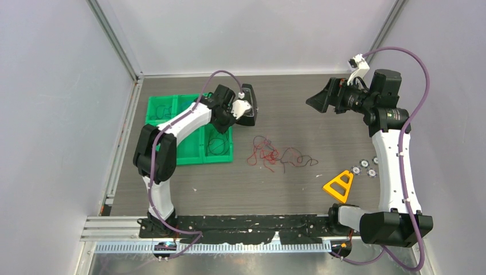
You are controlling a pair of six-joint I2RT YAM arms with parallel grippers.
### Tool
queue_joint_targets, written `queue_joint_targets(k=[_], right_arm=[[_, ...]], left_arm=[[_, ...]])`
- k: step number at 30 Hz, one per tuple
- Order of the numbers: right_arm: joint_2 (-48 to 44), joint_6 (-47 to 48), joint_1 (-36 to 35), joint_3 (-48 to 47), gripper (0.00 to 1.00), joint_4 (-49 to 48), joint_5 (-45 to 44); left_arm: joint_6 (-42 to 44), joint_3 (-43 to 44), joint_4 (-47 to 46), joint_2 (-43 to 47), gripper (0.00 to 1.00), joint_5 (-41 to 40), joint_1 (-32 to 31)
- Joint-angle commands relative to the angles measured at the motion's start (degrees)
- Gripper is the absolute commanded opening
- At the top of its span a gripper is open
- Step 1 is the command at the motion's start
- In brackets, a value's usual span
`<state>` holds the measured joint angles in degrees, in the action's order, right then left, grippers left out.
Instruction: Untangle the cables
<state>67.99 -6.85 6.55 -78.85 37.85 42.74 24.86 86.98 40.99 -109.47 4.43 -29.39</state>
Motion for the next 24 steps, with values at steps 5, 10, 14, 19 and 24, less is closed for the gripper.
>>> queue_joint_targets(k=[5,10,14,19,24], right_arm=[[-1.1,0.8,0.3,-0.8,0.95,-1.6,0.7],[-1.0,0.8,0.3,-1.2,0.95,-1.6,0.9],[-1.4,1.0,0.3,-0.9,0.95,-1.5,0.8],[-1.4,1.1,0.3,-1.0,0.95,-1.5,1.0],[-1.4,1.1,0.3,-1.0,0.95,-1.5,1.2]], left_arm=[[-8.6,1.2,-3.0,-0.7,0.0,9.3,5.4],[-11.6,0.2,-2.6,-0.6,0.06,11.6,7.5],[-12.7,0.7,-1.0,-1.2,0.24,11.2,7.8],[-12.8,1.8,0.2,0.0,0.38,12.0,8.5],[-12.6,0.0,-0.1,3.9,0.48,13.5,9.2]])
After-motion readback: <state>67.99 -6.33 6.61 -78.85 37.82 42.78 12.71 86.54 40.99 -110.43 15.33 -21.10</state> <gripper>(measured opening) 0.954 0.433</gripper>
